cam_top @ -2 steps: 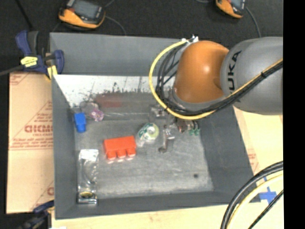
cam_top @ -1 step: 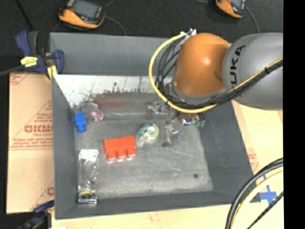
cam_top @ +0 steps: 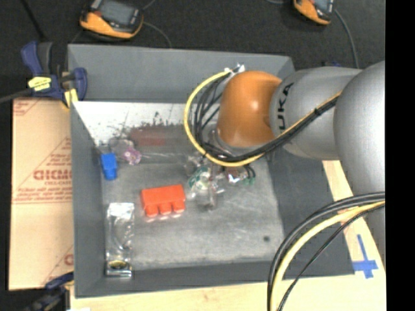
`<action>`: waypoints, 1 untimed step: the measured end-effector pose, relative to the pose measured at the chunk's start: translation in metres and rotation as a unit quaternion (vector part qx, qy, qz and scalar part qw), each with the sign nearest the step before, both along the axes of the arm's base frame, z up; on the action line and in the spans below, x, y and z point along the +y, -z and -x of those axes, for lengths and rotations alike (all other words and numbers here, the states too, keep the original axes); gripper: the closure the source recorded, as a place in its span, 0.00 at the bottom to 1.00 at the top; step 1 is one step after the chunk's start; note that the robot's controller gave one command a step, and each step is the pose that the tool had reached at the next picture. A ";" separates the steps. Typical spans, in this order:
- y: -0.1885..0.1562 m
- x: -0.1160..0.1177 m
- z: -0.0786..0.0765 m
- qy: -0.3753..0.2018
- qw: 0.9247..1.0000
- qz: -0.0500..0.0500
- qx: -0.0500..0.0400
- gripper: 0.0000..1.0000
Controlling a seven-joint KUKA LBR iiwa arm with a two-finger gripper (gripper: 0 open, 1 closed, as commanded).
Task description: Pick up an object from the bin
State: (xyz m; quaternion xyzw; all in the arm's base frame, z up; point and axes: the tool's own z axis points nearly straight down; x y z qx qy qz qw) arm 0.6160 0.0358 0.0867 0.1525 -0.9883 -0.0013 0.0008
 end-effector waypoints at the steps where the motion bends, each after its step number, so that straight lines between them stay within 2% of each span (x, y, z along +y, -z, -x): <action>1: 0.016 -0.002 -0.027 -0.003 1.000 0.001 -0.004 0.00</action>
Offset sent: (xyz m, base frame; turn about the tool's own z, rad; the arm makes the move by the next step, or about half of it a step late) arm 0.0250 -0.0012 -0.0158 -0.0082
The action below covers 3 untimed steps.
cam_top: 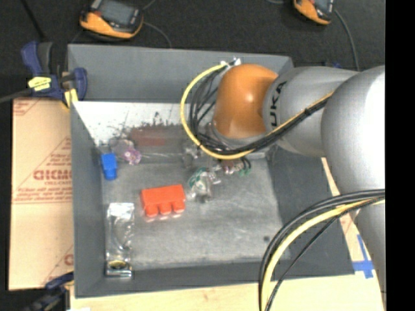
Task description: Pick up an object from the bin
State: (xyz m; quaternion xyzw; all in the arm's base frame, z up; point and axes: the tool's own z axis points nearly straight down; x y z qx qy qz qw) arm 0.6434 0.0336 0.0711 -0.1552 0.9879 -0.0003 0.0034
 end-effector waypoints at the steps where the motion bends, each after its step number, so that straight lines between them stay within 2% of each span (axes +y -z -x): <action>1: -0.043 -0.062 0.066 -0.069 0.998 0.002 0.001 0.00; 2: 0.000 -0.027 -0.003 -0.165 0.986 0.002 -0.002 0.00; 3: -0.002 -0.028 -0.003 -0.162 0.987 0.001 -0.002 1.00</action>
Offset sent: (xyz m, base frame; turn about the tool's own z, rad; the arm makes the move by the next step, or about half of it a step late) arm -0.0674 -0.0571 0.0410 -0.1449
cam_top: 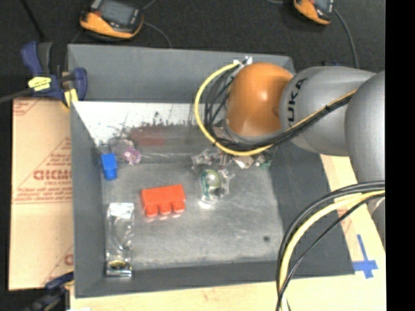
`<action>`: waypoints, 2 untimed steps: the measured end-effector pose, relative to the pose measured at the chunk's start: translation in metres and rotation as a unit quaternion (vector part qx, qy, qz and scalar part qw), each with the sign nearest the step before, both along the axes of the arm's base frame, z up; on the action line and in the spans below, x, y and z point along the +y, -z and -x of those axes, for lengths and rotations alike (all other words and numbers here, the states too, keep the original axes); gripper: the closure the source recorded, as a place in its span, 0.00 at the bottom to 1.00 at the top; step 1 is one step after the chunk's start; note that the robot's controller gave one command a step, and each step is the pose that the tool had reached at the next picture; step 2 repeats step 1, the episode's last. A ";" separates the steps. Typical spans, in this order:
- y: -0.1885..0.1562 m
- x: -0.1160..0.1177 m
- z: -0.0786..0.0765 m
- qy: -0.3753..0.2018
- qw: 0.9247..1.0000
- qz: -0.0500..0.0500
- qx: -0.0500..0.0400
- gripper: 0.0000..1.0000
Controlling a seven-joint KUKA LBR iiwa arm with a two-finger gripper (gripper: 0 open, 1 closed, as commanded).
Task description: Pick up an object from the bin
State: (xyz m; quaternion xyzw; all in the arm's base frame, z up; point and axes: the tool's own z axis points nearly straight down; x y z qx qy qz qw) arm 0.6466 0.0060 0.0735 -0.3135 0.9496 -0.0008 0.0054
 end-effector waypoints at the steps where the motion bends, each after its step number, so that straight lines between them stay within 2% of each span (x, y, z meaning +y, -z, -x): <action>1: -0.190 0.006 0.025 0.012 1.000 0.001 -0.001 1.00; 2: -0.190 0.006 0.025 0.012 1.000 0.001 -0.001 1.00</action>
Offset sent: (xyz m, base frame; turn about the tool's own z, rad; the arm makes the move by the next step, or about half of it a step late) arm -0.0273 0.0073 0.1836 0.0254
